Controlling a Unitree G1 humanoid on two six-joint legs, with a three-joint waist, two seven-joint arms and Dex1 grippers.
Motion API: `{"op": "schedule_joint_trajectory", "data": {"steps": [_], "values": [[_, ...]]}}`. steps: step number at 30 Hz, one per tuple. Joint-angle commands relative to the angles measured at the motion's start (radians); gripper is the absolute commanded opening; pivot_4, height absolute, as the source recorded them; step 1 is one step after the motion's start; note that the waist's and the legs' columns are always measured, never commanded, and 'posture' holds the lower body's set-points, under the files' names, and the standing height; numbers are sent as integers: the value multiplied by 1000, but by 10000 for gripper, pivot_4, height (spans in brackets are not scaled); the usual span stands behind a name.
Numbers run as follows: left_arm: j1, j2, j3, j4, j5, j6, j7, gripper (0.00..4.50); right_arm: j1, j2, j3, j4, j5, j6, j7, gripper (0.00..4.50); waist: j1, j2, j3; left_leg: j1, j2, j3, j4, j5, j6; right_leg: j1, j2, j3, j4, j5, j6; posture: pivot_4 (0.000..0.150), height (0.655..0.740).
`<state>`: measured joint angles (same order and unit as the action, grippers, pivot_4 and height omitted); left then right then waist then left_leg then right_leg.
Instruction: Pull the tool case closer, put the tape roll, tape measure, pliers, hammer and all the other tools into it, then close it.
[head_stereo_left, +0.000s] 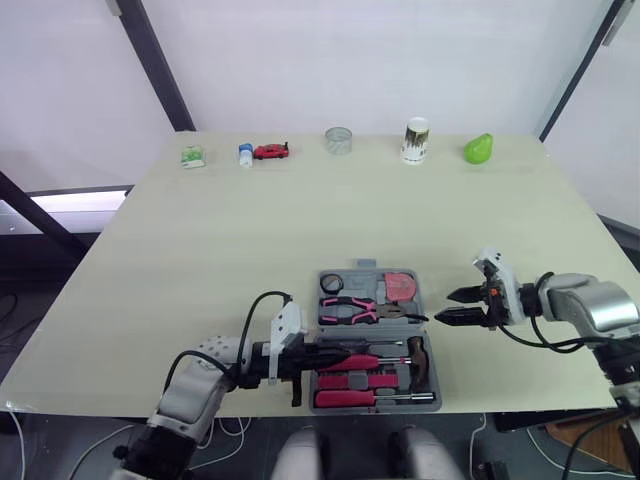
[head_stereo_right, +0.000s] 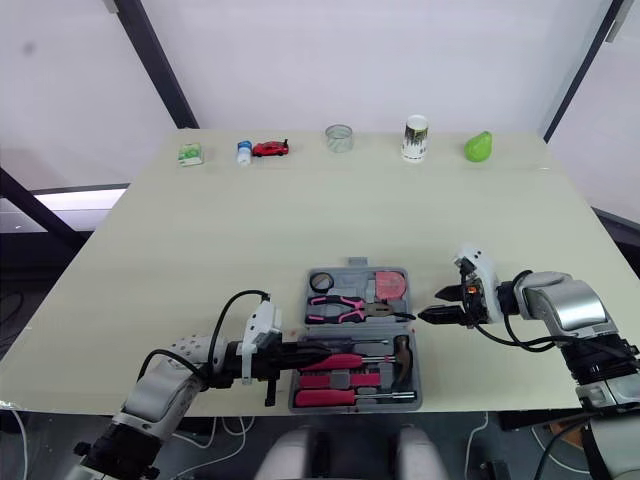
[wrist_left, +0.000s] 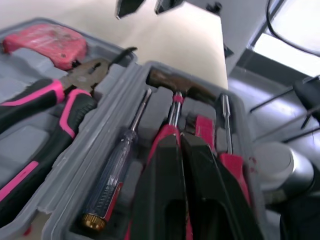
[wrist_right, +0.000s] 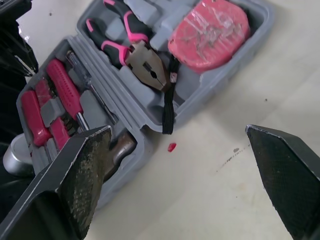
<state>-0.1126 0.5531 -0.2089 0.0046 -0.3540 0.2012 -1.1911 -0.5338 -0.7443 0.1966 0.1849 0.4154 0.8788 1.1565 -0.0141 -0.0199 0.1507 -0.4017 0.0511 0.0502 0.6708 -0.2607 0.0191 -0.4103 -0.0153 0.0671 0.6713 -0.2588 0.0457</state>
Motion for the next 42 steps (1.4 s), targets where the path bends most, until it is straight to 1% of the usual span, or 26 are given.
{"op": "schedule_joint_trajectory", "data": {"steps": [1, 6, 14, 19, 23, 29, 34, 37, 38, 42], "values": [[-12, -1, -21, 43, 29, -74, -45, 395, -67, 15, 45, 67, -28, 32, 29, 45000, -2, 0, 0, 0, 0, 0, 0, 0, 0, 0, 0, 0, 0, 0, 0, 1500, 7400], [-9, 1, -30, 73, 47, -115, -75, 395, -162, 66, 94, 209, -64, 70, 48, 45000, -2, 0, 0, 0, 0, 0, 0, 0, 0, 0, 0, 0, 0, 0, 0, 1500, 7400], [-3, 13, -43, 132, 92, -172, -99, 395, -325, 238, 125, 515, -136, 41, 53, 45000, -4, 0, 0, 0, 0, 0, 0, 0, 0, -1, 0, 0, 1, 0, 0, 1500, 7400], [0, 14, -47, 156, 113, -189, -100, 395, -380, 310, 128, 622, -157, 41, 92, 45000, -9, 1, 0, 1, 1, 1, 0, 0, 0, -1, 0, 0, 1, 0, 0, 1500, 7400], [5, 18, -53, 173, 133, -214, -100, 395, -413, 339, 75, 668, -134, 67, 119, 45000, -23, 1, 0, 1, 1, 0, -1, 0, 0, -1, 1, 0, 2, 0, 0, 1500, 7400], [11, 21, -56, 189, 147, -240, -103, 395, -422, 350, 1, 663, -99, 121, 150, 45000, -29, 1, 0, 1, 2, -1, -2, 0, 0, -1, 0, 0, 2, 0, 0, 1500, 7400], [20, 25, -55, 185, 148, -254, -104, 395, -414, 349, -62, 622, -58, 182, 159, 45000, -29, 1, 0, 1, 2, -1, -2, 0, 0, -1, 0, 0, 2, 0, 0, 1500, 7400], [32, 28, -40, 158, 125, -241, -102, 395, -403, 338, -88, 578, -31, 221, 163, 45000, -30, 1, 0, 1, 2, -1, -2, 0, 0, -2, 0, 1, 2, 0, 0, 1500, 7400], [40, 34, -28, 136, 110, -231, -101, 395, -396, 330, -100, 552, -16, 241, 164, 45000, -30, 1, 0, 1, 2, -1, -2, 0, 0, -2, 0, 1, 2, 0, 0, 1500, 7400], [112, 88, 73, -56, -48, -88, -97, 395, -347, 287, -146, 396, 58, 345, 151, 45000, -29, 2, 1, -1, 3, -2, -2, 0, 0, -3, 0, 0, 2, 0, 0, 1500, 7400]]}}
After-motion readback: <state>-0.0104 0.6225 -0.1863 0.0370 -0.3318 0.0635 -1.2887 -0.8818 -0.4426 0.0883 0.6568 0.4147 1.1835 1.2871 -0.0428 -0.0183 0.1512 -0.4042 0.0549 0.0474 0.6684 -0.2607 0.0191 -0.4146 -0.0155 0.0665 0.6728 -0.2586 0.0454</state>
